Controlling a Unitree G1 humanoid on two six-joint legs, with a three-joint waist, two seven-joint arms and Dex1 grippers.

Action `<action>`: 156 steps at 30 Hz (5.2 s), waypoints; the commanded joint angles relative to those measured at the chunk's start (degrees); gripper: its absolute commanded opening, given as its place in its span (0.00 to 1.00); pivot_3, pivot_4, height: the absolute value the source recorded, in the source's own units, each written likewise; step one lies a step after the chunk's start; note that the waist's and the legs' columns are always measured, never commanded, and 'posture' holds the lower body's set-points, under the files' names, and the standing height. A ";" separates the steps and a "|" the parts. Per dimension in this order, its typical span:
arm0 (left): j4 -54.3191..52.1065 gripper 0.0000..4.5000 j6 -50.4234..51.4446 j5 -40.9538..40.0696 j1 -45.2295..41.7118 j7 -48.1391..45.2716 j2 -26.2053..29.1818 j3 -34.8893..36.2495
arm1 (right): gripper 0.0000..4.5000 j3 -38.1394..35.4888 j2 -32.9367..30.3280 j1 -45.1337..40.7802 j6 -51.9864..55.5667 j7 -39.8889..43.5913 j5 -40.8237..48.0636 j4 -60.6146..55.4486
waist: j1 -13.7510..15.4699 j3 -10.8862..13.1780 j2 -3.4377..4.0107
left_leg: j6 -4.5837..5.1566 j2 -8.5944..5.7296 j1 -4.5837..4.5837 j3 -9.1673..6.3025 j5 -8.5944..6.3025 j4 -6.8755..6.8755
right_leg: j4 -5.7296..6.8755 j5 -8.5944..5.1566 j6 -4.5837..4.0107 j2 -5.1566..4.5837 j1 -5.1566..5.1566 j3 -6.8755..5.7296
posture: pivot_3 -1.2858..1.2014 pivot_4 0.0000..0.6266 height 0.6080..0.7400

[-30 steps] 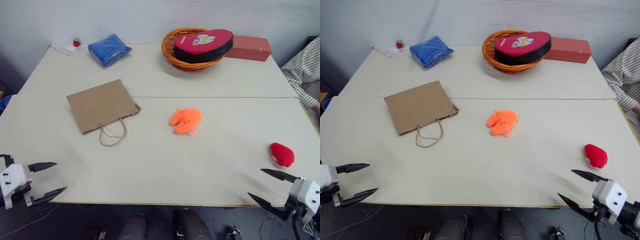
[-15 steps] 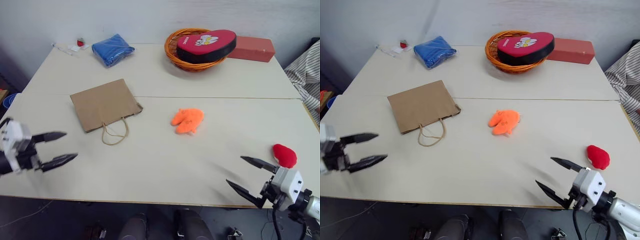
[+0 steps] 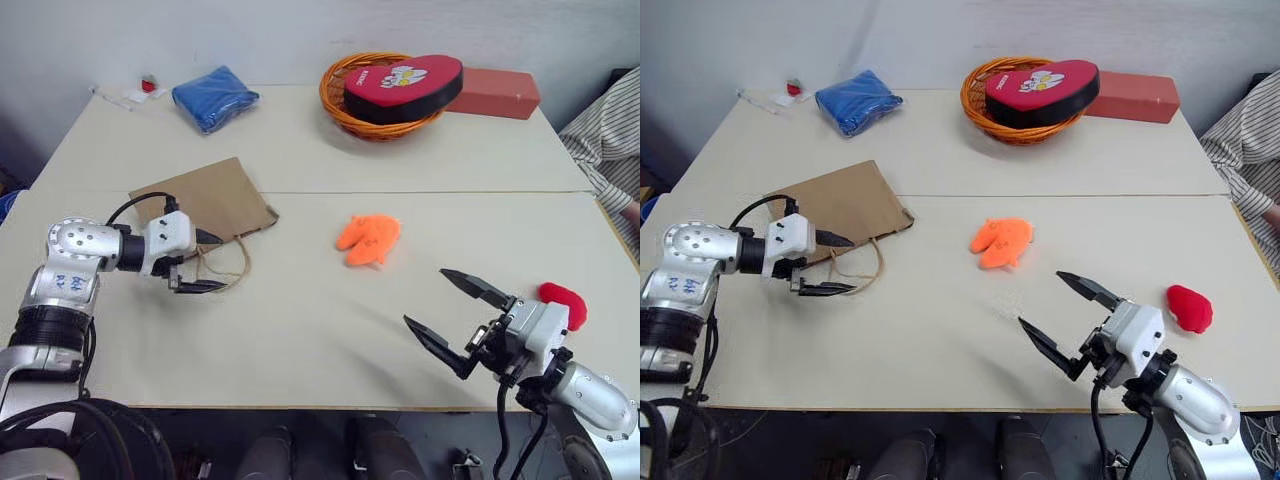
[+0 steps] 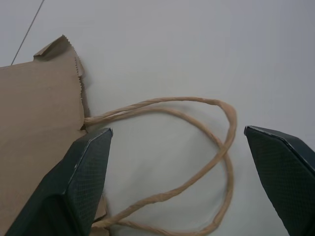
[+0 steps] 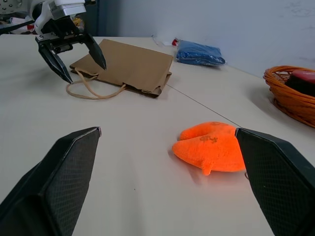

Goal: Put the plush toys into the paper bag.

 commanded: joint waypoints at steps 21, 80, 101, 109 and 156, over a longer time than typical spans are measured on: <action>-9.35 0.01 15.36 -16.83 -4.86 -12.32 -9.36 4.60 | 0.96 -3.03 -2.98 3.96 5.53 -1.25 2.70 -4.82 | 0.36 -0.05 -0.11 | 0.03 -0.04 -0.78 -0.07 -0.01 0.90 | 0.37 0.03 0.05 -0.07 -0.64 -0.02 | 0.52 0.24 1.00; -36.04 0.00 56.03 -42.79 -0.71 3.86 -8.88 16.07 | 0.00 35.38 16.59 -42.40 7.60 0.31 -27.68 45.50 | -1.41 -0.08 -0.11 | -0.10 -0.09 -0.74 -0.18 0.05 0.94 | 0.44 0.03 0.05 -0.04 -0.78 -0.01 | 0.52 0.24 1.00; -38.06 0.00 52.46 -41.30 3.90 5.58 -11.30 13.70 | 0.51 17.42 6.18 -28.18 14.37 9.34 -4.45 14.63 | -0.94 -0.07 -0.12 | -0.11 -0.09 -0.75 -0.20 0.04 0.88 | 0.36 0.03 0.05 -0.04 -0.75 -0.02 | 0.52 0.24 1.00; -38.55 0.00 52.54 -41.73 4.07 5.19 -11.02 13.46 | 1.00 -5.27 1.58 -7.40 14.17 5.85 6.06 6.48 | 0.14 -0.07 -0.12 | -0.08 -0.09 -0.76 -0.19 0.02 0.85 | 0.33 0.03 0.06 -0.04 -0.71 0.01 | 0.52 0.24 1.00; -37.21 0.00 49.87 -40.72 4.03 5.78 -12.55 11.73 | 0.00 -2.03 2.35 -35.85 43.05 -9.76 13.26 17.40 | -1.27 -0.06 -0.08 | -0.07 -0.11 -0.96 -0.17 0.03 0.86 | 0.38 0.06 0.09 -0.06 -0.86 0.02 | 0.52 0.24 1.00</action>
